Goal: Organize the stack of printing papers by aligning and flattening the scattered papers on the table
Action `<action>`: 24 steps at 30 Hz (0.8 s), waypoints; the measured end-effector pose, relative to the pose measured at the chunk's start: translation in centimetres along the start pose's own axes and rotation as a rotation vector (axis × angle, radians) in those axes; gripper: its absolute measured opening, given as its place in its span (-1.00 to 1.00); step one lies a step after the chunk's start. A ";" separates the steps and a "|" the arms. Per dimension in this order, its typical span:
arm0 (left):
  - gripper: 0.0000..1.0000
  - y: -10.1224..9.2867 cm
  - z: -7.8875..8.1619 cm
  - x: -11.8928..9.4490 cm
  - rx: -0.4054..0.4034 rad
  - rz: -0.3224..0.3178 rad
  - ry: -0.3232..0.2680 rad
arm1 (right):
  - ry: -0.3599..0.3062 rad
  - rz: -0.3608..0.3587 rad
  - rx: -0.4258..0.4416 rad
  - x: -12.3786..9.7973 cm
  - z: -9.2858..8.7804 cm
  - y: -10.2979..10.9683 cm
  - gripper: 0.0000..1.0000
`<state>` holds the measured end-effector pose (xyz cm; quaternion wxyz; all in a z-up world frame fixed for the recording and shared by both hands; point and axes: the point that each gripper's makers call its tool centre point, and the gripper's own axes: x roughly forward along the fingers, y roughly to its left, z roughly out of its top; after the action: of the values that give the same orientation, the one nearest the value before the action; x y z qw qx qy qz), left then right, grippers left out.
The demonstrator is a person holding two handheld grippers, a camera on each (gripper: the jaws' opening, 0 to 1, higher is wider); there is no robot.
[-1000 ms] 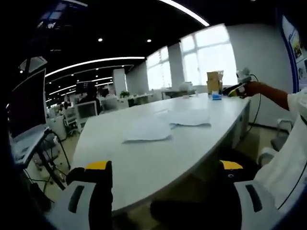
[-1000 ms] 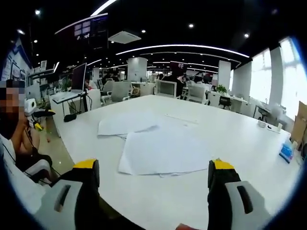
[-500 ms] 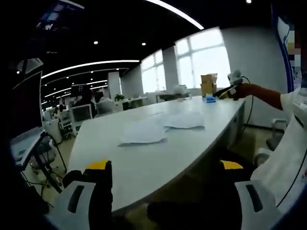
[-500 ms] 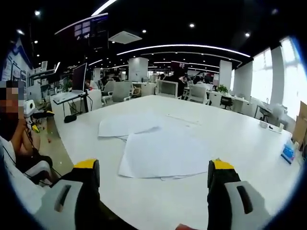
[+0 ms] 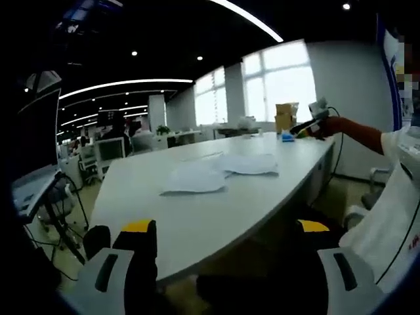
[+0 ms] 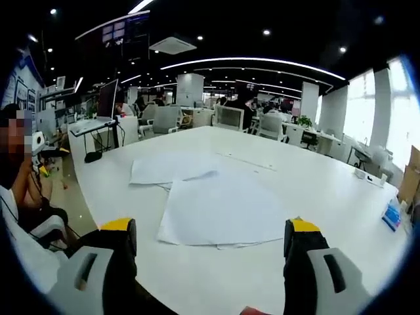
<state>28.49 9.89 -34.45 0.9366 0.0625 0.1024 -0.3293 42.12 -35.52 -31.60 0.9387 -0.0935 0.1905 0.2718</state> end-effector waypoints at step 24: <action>0.57 -0.1 0.6 -0.3 0.017 0.023 -0.019 | 0.025 0.001 -0.001 1.2 -0.1 -0.5 0.76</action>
<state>28.33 9.91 -33.82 0.9407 0.0685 0.0899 -0.3198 43.26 -35.41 -32.15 0.9360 -0.0971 0.2020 0.2713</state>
